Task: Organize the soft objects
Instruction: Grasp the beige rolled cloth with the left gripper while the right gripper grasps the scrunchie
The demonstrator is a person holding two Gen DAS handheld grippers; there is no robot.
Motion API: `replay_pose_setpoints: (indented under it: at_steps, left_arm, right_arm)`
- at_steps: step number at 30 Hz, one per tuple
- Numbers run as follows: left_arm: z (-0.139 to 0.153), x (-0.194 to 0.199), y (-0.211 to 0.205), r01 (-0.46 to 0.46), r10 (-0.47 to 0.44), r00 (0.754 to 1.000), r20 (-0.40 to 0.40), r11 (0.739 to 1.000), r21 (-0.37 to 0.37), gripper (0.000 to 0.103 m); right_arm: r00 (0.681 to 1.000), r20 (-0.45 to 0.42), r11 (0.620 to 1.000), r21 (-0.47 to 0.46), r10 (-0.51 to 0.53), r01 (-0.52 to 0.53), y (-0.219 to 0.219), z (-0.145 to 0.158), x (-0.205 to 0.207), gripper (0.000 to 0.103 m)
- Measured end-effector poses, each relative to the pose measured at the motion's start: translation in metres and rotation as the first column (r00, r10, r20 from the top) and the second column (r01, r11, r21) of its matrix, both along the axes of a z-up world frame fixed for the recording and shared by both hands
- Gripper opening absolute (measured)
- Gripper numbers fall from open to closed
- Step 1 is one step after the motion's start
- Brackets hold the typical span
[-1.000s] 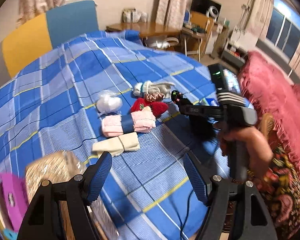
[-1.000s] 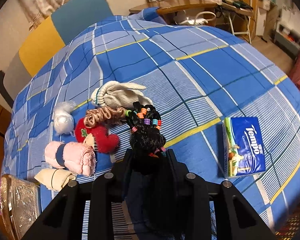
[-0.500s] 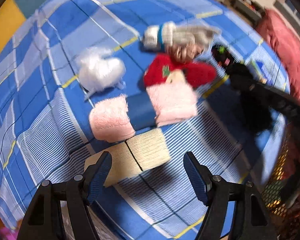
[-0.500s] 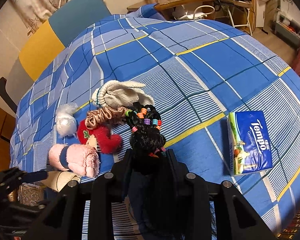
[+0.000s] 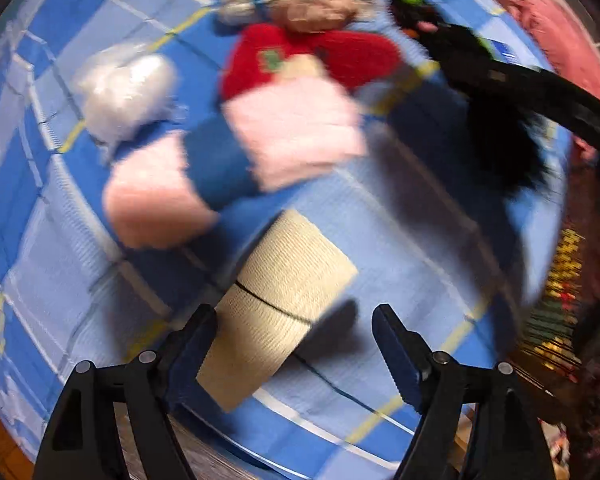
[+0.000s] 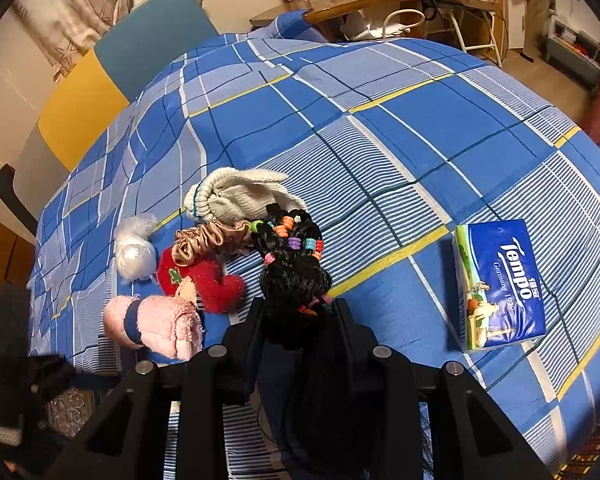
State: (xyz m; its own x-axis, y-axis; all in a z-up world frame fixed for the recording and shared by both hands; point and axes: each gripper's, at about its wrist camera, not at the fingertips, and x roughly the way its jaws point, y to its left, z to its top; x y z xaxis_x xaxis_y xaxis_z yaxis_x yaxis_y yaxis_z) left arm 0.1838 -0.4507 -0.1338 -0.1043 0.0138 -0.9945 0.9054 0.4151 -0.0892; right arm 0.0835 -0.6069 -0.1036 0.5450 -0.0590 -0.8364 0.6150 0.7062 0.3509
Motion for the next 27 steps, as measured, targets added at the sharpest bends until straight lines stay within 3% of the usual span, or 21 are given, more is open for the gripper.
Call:
replay_pose_setpoints:
  at_steps: [2,8,14,19,24,27]
  left_arm:
    - [0.006,-0.005,0.0,0.01,-0.01,1.0,-0.01,0.999,-0.032,0.081]
    - [-0.005,-0.008,-0.004,0.006,-0.003,0.995,0.101,0.999,-0.033,0.081]
    - [-0.023,-0.027,0.001,0.023,-0.022,0.995,0.098,1.0,-0.008,0.08]
    - [-0.017,-0.027,0.017,-0.085,0.089,0.992,0.093,0.995,-0.046,0.052]
    - [-0.016,-0.021,0.038,-0.171,0.176,0.982,0.069,0.982,-0.075,0.038]
    - [-0.014,-0.023,0.048,-0.222,0.226,0.974,0.021,0.968,-0.119,0.037]
  right_arm:
    - [1.0,0.002,1.0,0.002,-0.004,0.004,0.0,0.0,-0.001,0.033]
    - [1.0,0.006,1.0,0.003,-0.004,0.004,0.0,0.0,-0.001,0.033]
    - [1.0,0.006,1.0,0.006,-0.009,0.009,-0.001,0.0,-0.001,0.033]
    - [1.0,0.009,1.0,0.007,-0.011,0.011,-0.002,0.0,-0.002,0.033]
    - [1.0,0.005,1.0,0.006,-0.018,0.018,-0.003,-0.001,-0.003,0.033]
    - [1.0,0.01,1.0,0.007,-0.022,0.022,-0.005,0.0,-0.004,0.033]
